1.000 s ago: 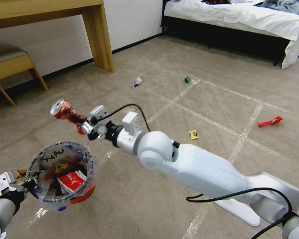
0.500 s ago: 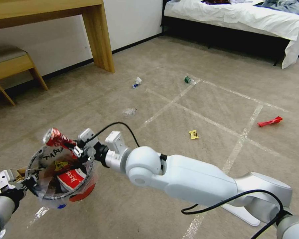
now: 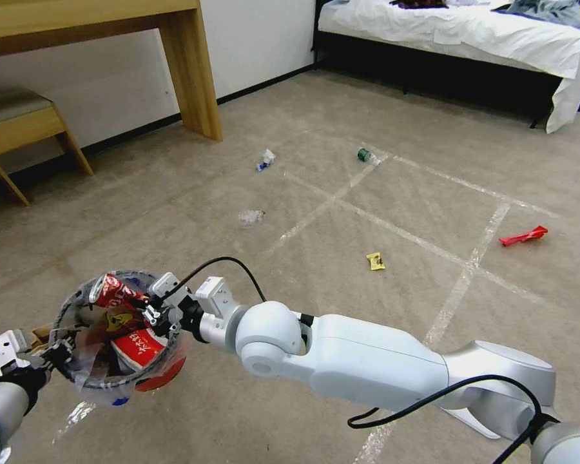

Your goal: Pick up the trash bin and place the garbage on the floor into it.

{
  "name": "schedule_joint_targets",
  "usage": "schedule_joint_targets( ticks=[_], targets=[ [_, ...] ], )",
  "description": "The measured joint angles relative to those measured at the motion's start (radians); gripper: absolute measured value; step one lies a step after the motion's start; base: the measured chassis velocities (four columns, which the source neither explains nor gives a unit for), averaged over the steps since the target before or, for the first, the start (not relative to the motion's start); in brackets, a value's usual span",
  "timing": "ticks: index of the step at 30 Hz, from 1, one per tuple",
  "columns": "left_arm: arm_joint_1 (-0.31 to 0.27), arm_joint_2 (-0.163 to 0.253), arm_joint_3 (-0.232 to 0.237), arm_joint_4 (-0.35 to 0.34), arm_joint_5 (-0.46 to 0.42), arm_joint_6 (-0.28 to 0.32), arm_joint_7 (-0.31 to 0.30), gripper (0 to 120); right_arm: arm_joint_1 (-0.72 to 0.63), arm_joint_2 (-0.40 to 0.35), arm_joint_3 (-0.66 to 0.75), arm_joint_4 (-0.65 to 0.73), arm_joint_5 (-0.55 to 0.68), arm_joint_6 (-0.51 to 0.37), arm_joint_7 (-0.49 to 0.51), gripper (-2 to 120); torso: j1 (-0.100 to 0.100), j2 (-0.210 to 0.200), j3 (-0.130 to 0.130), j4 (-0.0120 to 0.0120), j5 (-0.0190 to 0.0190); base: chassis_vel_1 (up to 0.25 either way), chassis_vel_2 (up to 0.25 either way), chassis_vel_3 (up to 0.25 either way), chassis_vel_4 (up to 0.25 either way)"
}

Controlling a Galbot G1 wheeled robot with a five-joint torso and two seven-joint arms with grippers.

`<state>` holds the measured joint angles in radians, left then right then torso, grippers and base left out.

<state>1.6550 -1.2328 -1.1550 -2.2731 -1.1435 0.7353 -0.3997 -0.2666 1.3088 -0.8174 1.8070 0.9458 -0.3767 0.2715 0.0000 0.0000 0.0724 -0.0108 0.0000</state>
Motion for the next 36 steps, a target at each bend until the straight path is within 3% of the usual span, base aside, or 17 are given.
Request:
schedule_joint_targets(
  ticks=[11,33,36],
  targets=[
    [0.006,-0.014,-0.001,-0.011,0.002,0.000,0.001,0,-0.006,0.025,-0.022,-0.077,-0.026,0.018,-0.011,5,0.000,0.000,0.000,0.0001,0.0001,0.000,0.000,0.000,0.000],
    [0.003,-0.021,0.004,-0.008,0.008,-0.001,0.003,0,0.000,0.042,-0.048,-0.090,-0.034,0.025,-0.003,5,0.000,0.000,0.000,0.0001,0.0000,0.000,0.000,0.000,0.000],
    [0.003,-0.021,0.004,-0.007,0.008,-0.001,0.003,0,0.000,0.043,-0.050,-0.089,-0.034,0.024,-0.002,14,0.000,0.000,0.000,0.0000,0.0000,0.000,0.000,0.000,0.000]
  ],
)
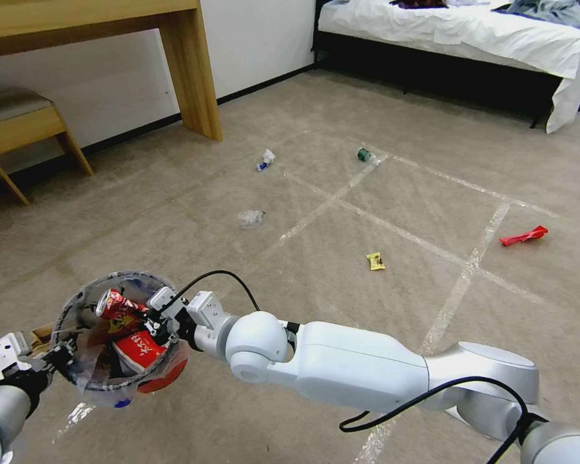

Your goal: Pick up the trash bin and place the garbage on the floor into it.

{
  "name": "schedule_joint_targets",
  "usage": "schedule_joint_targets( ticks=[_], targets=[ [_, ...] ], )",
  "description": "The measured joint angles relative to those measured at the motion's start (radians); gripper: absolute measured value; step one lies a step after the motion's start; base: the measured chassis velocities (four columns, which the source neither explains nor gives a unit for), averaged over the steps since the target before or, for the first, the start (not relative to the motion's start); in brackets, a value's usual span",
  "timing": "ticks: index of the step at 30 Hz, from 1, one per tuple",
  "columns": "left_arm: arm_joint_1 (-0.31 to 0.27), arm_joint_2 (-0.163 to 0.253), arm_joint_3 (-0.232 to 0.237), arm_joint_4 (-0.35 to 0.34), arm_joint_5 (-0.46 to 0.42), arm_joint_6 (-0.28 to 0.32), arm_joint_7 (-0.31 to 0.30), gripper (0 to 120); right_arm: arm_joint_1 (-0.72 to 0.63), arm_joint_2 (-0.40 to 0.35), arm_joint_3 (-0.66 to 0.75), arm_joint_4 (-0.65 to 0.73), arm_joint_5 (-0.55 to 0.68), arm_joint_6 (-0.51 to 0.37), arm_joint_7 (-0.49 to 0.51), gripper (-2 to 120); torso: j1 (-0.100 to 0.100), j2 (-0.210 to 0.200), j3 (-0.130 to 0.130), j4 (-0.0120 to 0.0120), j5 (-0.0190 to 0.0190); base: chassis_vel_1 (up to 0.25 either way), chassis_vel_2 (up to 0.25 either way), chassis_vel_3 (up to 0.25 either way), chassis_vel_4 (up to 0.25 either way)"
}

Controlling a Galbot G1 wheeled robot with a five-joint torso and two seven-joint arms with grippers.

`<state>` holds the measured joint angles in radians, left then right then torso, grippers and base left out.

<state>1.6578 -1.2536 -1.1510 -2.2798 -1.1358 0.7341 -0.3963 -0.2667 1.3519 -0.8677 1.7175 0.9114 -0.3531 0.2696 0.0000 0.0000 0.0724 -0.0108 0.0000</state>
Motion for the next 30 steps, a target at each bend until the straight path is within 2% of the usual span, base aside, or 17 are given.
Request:
schedule_joint_targets(
  ticks=[1,2,3,4,7,10,13,17,19,20,21,22,25,30],
  targets=[
    [0.000,0.000,0.000,0.000,0.000,0.000,0.000,0,0.000,0.000,-0.001,0.000,0.000,0.000,0.001,19,0.000,0.000,0.000,0.0000,0.0000,0.000,0.000,0.000,0.000],
    [0.000,0.000,0.000,0.000,0.000,0.000,0.000,0,0.000,0.000,-0.001,0.000,0.000,0.000,0.001,19,0.000,0.000,0.000,0.0000,0.0000,0.000,0.000,0.000,0.000],
    [0.000,-0.001,0.000,0.001,0.000,0.000,0.000,0,0.000,0.000,-0.004,0.001,0.000,-0.001,0.001,27,0.000,0.000,0.000,0.0000,0.0000,0.000,0.000,0.000,0.000],
    [0.000,-0.001,0.000,0.001,0.000,0.000,0.000,0,0.000,0.000,-0.004,0.001,0.000,-0.001,0.001,27,0.000,0.000,0.000,0.0000,0.0000,0.000,0.000,0.000,0.000],
    [-0.001,-0.005,0.000,0.006,0.004,0.000,0.001,0,0.000,0.000,-0.006,0.001,-0.004,-0.002,0.000,42,0.000,0.000,0.000,0.0000,0.0000,0.000,0.000,0.000,0.000],
    [-0.002,-0.006,0.000,0.008,0.005,0.000,0.001,0,0.000,0.000,-0.006,0.001,-0.005,-0.002,0.000,48,0.000,0.000,0.000,0.0000,0.0000,0.000,0.000,0.000,0.000],
    [-0.002,-0.007,0.000,0.010,0.006,0.000,0.002,0,0.000,-0.001,-0.007,0.001,-0.008,-0.002,-0.002,65,0.000,0.000,0.000,0.0000,0.0000,0.000,0.000,0.000,0.000],
    [-0.002,-0.007,0.000,0.010,0.006,0.000,0.002,0,-0.001,-0.001,-0.007,-0.001,-0.010,-0.002,-0.002,74,0.000,0.000,0.000,0.0000,0.0000,0.000,0.000,0.000,0.000],
    [-0.002,-0.007,0.000,0.011,0.007,-0.001,0.002,0,-0.001,-0.002,-0.007,-0.003,-0.014,-0.001,-0.003,84,0.000,0.000,0.000,0.0000,0.0000,0.000,0.000,0.000,0.000],
    [-0.002,-0.007,0.000,0.011,0.007,-0.001,0.002,0,-0.001,-0.002,-0.007,-0.003,-0.014,-0.001,-0.003,84,0.000,0.000,0.000,0.0000,0.0000,0.000,0.000,0.000,0.000],
    [-0.002,-0.008,0.000,0.012,0.008,-0.001,0.002,0,0.000,-0.003,-0.007,-0.003,-0.015,-0.001,-0.004,92,0.000,0.000,0.000,0.0000,0.0000,0.000,0.000,0.000,0.000],
    [-0.002,-0.008,0.000,0.013,0.009,-0.001,0.002,0,-0.001,-0.003,-0.007,-0.003,-0.015,0.000,-0.004,95,0.000,0.000,0.000,0.0000,0.0000,0.000,0.000,0.000,0.000],
    [-0.002,-0.010,0.001,0.014,0.010,-0.001,0.002,0,-0.001,-0.003,-0.007,-0.004,-0.017,0.002,-0.005,99,0.000,0.000,0.000,0.0000,0.0000,0.000,0.000,0.000,0.000],
    [-0.003,-0.011,0.001,0.015,0.011,-0.001,0.003,0,-0.003,-0.002,-0.001,-0.005,-0.018,0.009,-0.006,100,0.000,0.000,0.000,0.0000,0.0000,0.000,0.000,0.000,0.000]
  ],
)
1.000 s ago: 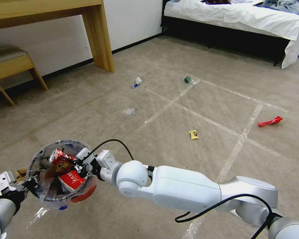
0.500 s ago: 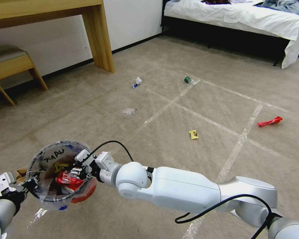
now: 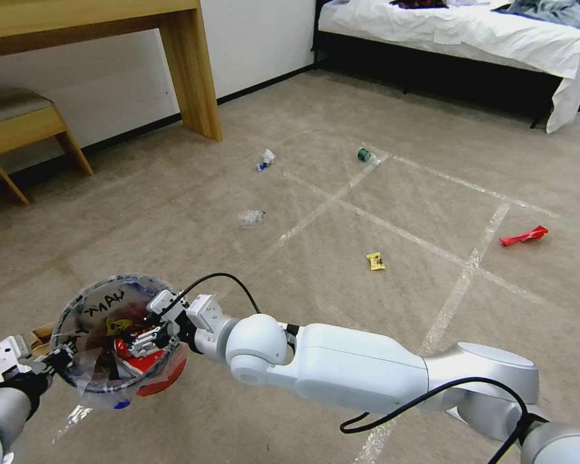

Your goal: Pick up the trash bin and place the garbage on the floor into it.

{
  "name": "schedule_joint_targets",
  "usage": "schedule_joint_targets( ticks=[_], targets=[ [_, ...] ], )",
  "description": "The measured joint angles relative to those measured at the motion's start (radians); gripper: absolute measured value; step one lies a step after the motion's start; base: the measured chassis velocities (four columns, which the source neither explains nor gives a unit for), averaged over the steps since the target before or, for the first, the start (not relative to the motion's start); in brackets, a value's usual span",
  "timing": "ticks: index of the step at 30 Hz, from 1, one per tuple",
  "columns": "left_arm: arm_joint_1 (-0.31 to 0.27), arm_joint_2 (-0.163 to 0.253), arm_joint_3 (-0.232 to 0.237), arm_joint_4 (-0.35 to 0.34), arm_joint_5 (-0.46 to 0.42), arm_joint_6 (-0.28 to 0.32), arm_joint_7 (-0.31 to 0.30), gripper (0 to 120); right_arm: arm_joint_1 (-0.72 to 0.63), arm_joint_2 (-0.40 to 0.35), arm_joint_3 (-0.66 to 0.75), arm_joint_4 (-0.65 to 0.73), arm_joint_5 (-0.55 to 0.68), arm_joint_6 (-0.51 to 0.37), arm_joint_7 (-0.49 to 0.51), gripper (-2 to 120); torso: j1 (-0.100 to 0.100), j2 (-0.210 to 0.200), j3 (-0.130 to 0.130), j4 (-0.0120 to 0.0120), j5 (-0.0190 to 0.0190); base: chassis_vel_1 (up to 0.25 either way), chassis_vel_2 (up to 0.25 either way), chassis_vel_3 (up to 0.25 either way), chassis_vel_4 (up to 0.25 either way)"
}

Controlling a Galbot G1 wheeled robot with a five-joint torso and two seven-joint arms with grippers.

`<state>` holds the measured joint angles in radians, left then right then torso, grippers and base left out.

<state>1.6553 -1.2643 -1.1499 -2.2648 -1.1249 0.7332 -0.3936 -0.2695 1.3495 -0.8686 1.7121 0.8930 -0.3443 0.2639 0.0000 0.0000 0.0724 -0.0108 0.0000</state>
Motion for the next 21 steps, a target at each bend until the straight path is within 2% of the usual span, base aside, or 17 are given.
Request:
schedule_joint_targets(
  ticks=[21],
  targets=[
    [0.000,-0.005,-0.001,0.008,0.006,-0.002,0.001,0,0.012,0.019,0.065,0.046,0.029,0.009,0.007,100,0.000,0.000,0.000,0.0000,0.0000,0.000,0.000,0.000,0.000]
  ],
)
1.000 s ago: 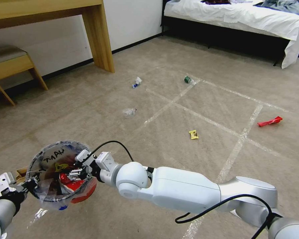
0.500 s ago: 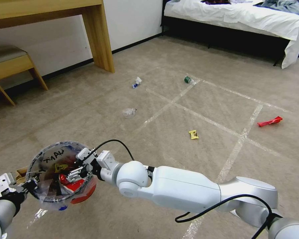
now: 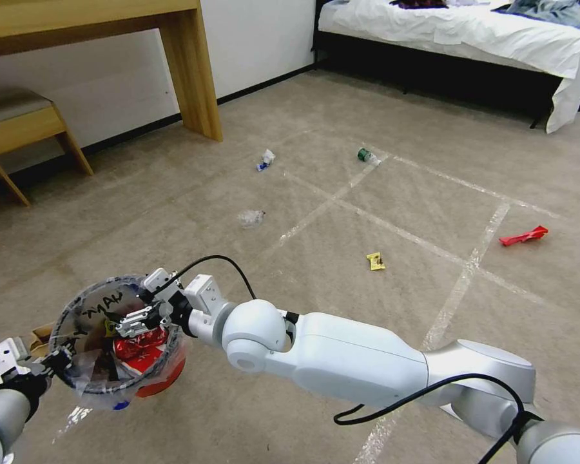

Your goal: Pick up the trash bin and place the garbage on the floor into it.

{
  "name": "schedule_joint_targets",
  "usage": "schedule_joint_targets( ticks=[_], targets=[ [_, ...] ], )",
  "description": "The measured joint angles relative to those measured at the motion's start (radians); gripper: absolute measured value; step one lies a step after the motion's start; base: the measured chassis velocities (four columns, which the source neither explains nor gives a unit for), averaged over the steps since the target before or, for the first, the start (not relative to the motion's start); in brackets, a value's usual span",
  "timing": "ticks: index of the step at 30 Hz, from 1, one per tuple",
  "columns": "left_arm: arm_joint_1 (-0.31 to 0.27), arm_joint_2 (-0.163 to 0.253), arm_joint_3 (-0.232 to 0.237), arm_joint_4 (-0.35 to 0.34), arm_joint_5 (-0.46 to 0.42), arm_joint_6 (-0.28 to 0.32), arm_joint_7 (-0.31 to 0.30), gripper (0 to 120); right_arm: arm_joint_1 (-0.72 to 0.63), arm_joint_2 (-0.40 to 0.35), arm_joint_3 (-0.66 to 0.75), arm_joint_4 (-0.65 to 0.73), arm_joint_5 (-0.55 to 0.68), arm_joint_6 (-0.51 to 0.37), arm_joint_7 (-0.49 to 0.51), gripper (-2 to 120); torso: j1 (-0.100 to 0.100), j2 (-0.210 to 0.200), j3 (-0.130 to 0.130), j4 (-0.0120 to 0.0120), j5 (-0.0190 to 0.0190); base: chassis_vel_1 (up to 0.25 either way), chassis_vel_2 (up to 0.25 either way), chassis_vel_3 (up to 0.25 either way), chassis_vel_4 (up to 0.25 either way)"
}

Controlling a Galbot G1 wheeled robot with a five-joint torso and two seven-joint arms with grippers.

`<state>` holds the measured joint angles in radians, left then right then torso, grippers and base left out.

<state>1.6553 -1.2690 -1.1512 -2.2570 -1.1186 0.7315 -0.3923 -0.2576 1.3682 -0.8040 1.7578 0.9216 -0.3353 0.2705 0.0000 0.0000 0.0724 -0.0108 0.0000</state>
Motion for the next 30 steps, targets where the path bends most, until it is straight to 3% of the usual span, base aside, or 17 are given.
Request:
schedule_joint_targets(
  ticks=[8,10,11,13,14,15,16,18,19,21,25,27,30],
  targets=[
    [-0.007,-0.004,0.002,0.008,0.010,-0.001,0.002,0,-0.042,-0.049,0.191,0.066,0.003,0.020,-0.006,100,0.000,0.000,0.000,0.0000,0.0001,0.000,0.000,0.000,0.000],
    [-0.009,-0.005,0.001,0.008,0.014,-0.001,0.007,0,-0.122,-0.121,0.370,0.112,-0.028,0.062,-0.040,100,0.000,0.000,0.000,0.0000,0.0001,0.000,0.000,0.000,0.000],
    [-0.009,-0.005,0.001,0.008,0.014,-0.001,0.007,0,-0.122,-0.121,0.370,0.112,-0.028,0.062,-0.040,100,0.000,0.000,0.000,0.0000,0.0001,0.000,0.000,0.000,0.000],
    [-0.008,-0.003,-0.001,0.008,0.015,-0.002,0.009,0,-0.193,-0.204,0.478,0.148,-0.069,0.125,-0.072,100,0.000,0.000,0.000,-0.0001,0.0005,0.000,0.000,0.000,0.000],
    [-0.008,-0.003,-0.001,0.008,0.015,-0.002,0.009,0,-0.193,-0.204,0.478,0.148,-0.069,0.125,-0.072,100,0.000,0.000,0.000,-0.0001,0.0005,0.000,0.000,0.000,0.000],
    [-0.009,-0.003,-0.002,0.009,0.017,-0.002,0.009,0,-0.240,-0.267,0.556,0.177,-0.099,0.176,-0.090,100,0.000,0.000,0.000,-0.0003,0.0004,0.000,0.000,0.000,0.000],
    [-0.009,-0.003,-0.002,0.009,0.017,-0.002,0.009,0,-0.240,-0.267,0.556,0.177,-0.099,0.176,-0.090,100,0.000,0.000,0.000,-0.0003,0.0004,0.000,0.000,0.000,0.000],
    [-0.011,-0.004,-0.003,0.010,0.023,-0.002,0.011,0,-0.336,-0.344,0.704,0.232,-0.126,0.235,-0.114,100,0.000,0.000,0.000,-0.0001,0.0006,0.000,0.000,0.000,0.000],
    [-0.011,-0.004,-0.003,0.010,0.023,-0.002,0.011,0,-0.336,-0.344,0.704,0.232,-0.126,0.235,-0.114,100,0.000,0.000,0.000,-0.0001,0.0006,0.000,0.000,0.000,0.000],
    [-0.008,-0.007,-0.006,0.009,0.029,-0.003,0.011,0,-0.430,-0.378,0.849,0.271,-0.166,0.277,-0.122,100,0.000,0.000,0.000,0.0000,0.0003,0.000,0.000,0.000,0.000],
    [-0.005,-0.009,-0.006,0.007,0.035,-0.003,0.013,0,-0.493,-0.384,0.943,0.279,-0.209,0.306,-0.122,100,0.000,0.000,0.000,0.0004,0.0007,0.000,0.000,0.000,0.000],
    [-0.003,-0.017,-0.007,0.001,0.042,-0.004,0.017,0,-0.617,-0.378,1.106,0.288,-0.308,0.378,-0.122,100,0.000,0.000,0.000,-0.0003,0.0006,0.000,0.000,0.000,0.000],
    [0.003,-0.021,-0.007,-0.004,0.051,-0.005,0.021,0,-0.694,-0.365,1.196,0.299,-0.365,0.404,-0.117,100,0.000,0.000,0.000,0.0000,0.0003,0.000,0.000,0.000,0.000]
  ],
)
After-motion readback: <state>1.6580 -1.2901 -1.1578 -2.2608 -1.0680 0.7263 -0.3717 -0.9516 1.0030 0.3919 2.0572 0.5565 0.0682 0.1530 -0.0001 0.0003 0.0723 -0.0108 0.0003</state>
